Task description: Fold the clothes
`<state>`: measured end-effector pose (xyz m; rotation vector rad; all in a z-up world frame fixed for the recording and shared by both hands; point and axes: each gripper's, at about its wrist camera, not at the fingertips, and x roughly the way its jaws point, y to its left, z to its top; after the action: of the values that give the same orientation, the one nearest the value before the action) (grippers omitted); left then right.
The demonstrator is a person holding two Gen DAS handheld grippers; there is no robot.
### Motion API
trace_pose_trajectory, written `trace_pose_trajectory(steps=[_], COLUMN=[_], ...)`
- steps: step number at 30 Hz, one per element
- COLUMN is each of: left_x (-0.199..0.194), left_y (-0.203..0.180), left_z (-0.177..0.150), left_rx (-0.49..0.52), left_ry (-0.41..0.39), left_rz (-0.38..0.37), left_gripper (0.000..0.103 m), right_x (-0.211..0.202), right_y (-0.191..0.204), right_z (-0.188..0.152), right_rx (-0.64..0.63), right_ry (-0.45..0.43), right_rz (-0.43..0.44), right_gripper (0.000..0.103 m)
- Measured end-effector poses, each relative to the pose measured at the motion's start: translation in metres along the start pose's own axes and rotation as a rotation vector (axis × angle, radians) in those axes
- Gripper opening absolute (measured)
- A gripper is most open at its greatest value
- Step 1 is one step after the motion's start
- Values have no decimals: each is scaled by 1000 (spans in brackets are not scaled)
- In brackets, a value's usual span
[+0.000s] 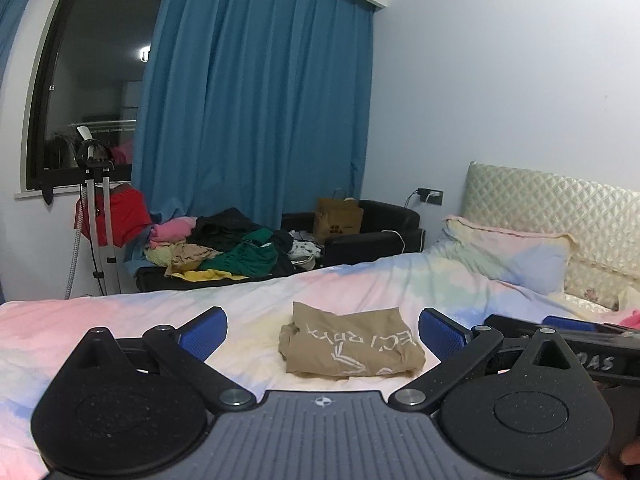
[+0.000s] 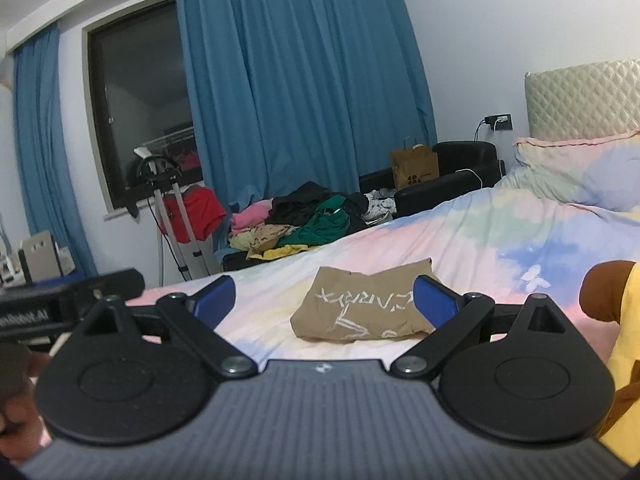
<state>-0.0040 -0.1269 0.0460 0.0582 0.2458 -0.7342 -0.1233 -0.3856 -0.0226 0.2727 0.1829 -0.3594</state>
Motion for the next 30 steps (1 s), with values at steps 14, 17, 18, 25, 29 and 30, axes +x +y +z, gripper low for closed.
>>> trace_pose_trajectory(steps=[14,17,18,25,29,30], left_x=[17,20,20,20,20,21], left_y=[-3,-1,0,3,4,4], left_z=[-45,-50,-51,-48,-49,-50], left_rx=[8,3,-1,-16,-18,-18], left_ry=[53,60,63,59,67,68], left_rz=[24,19,20,30,29,27], left_gripper=[102,102,102,102,102,102], right_x=[3,9,11,12,10,10], right_y=[5,6,6,7,3,3], right_z=[-34,-39,-40,-44,-44,-44], right_rx=[-55,-70,-73,-88,-66,-66], right_ry=[-18,13,18,27,28,28], right_rz=[-41,-48,-50,-62,-70,-72], right_gripper=[97,97,97,97,97,97])
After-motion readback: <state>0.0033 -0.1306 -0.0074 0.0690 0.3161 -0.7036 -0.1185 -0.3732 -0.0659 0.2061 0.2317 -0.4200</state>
